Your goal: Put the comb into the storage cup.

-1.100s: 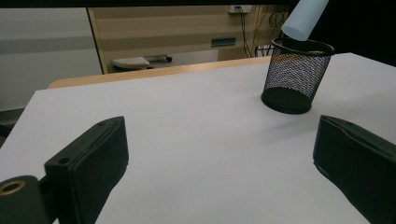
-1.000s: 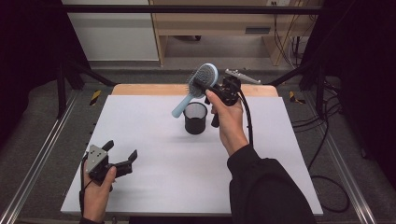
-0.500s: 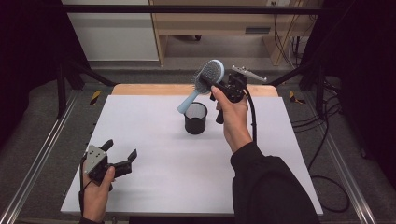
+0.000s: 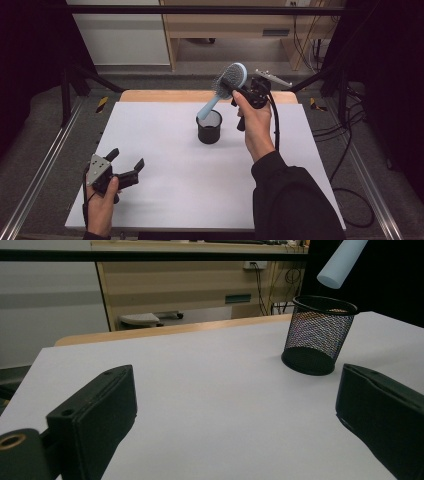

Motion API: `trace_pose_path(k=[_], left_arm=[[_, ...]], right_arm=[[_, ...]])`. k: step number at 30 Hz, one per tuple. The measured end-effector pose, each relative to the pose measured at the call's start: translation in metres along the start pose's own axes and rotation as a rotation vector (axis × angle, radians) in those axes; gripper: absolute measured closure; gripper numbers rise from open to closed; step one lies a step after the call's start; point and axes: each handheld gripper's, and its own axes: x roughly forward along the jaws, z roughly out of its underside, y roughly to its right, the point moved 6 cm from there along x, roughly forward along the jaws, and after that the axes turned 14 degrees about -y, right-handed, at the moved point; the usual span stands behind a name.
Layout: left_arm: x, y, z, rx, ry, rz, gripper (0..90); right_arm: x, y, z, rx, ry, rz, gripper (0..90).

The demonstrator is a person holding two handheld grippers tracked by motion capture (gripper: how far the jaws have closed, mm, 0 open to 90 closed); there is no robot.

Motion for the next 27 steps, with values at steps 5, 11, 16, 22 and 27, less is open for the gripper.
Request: trace_pose_path(k=[5,11,16,22,27], left_arm=[[0.0,0.0,0.0,0.006,0.0,0.005,3.2],[0.0,0.0,0.0,0.01,0.005,0.019,3.2],[0.001,0.0,0.0,0.013,0.004,0.024,3.1],[0.002,0.002,0.0,0.017,0.006,0.027,3.1],[0.002,0.002,0.0,0.02,0.005,0.028,3.0]], right_arm=[[-0.002,0.006,0.0,0.006,0.002,0.013,52.3],[-0.008,0.015,0.0,0.02,0.014,0.025,52.2],[-0.009,0.019,0.0,0.021,0.009,0.036,52.2],[-0.003,0.021,0.003,0.007,-0.005,0.054,52.1],[0.008,0.028,0.01,0.013,-0.023,0.072,52.0]])
